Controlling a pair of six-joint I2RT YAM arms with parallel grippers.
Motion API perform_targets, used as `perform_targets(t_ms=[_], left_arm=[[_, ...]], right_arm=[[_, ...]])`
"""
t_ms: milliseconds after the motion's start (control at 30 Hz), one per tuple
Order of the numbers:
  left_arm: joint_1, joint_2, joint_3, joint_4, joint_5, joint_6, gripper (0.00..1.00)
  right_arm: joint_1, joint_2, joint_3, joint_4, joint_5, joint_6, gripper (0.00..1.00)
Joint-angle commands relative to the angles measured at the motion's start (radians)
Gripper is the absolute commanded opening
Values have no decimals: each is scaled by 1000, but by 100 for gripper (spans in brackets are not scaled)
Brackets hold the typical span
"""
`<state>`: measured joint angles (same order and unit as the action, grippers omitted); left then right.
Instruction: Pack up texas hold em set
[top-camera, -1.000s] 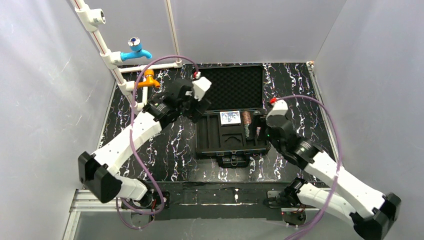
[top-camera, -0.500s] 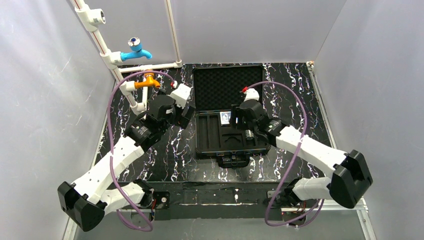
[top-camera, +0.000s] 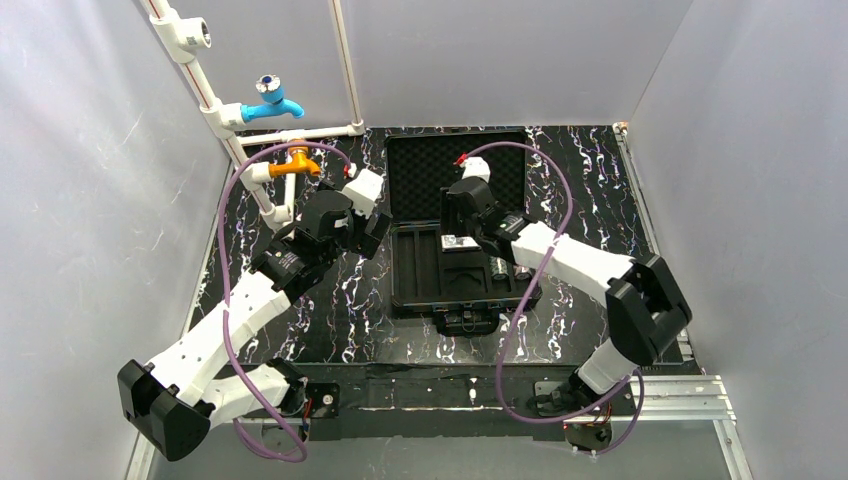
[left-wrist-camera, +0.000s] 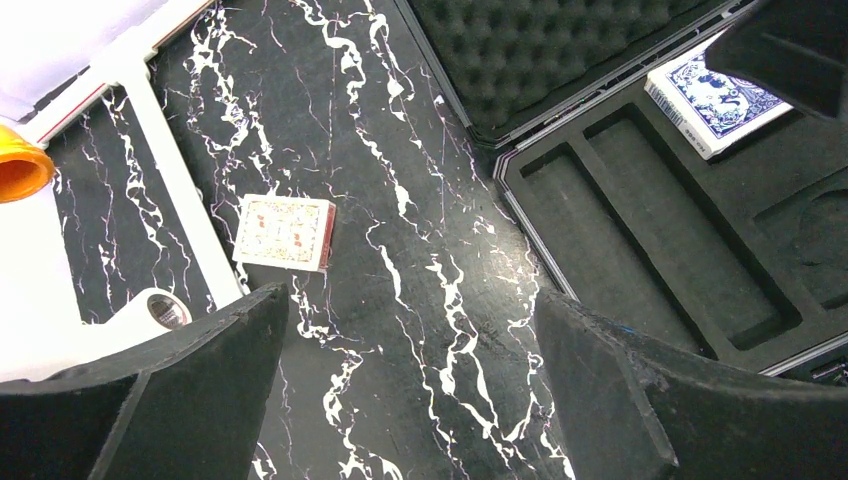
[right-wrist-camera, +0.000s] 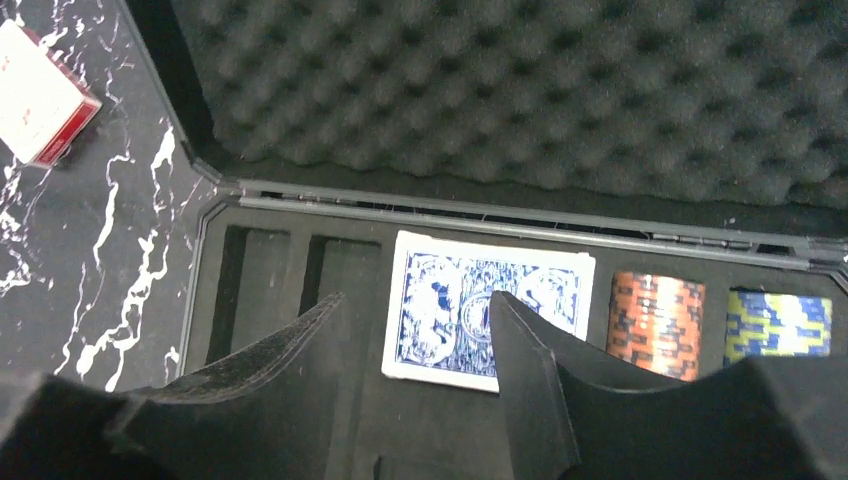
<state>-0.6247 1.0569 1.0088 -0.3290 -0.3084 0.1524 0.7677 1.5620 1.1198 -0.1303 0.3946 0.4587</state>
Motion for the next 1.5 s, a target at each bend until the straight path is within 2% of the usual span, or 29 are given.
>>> perform_targets(t_ms=[0, 400, 700, 1033, 1167, 1367, 1467], left_arm=[[2, -13, -1, -2, -22, 9, 91], [1, -24, -5, -4, -33, 22, 92], [1, -26, -7, -4, -37, 27, 92], [2, -31, -9, -4, -37, 30, 92], [2, -32, -11, -4, -39, 32, 92], [1, -30, -12, -4, -40, 35, 92], [2, -33, -12, -4, -41, 36, 91]], right_arm=[[-21, 64, 74, 55, 38, -29, 60], [-36, 130, -68, 86, 46, -18, 61], [-36, 173, -94, 41, 51, 5, 63], [-31, 124, 22, -13, 18, -39, 69], [-32, 155, 101, -24, -1, -54, 72], [-32, 229, 185, -27, -14, -61, 71], [-31, 262, 206, -22, -12, -64, 66]])
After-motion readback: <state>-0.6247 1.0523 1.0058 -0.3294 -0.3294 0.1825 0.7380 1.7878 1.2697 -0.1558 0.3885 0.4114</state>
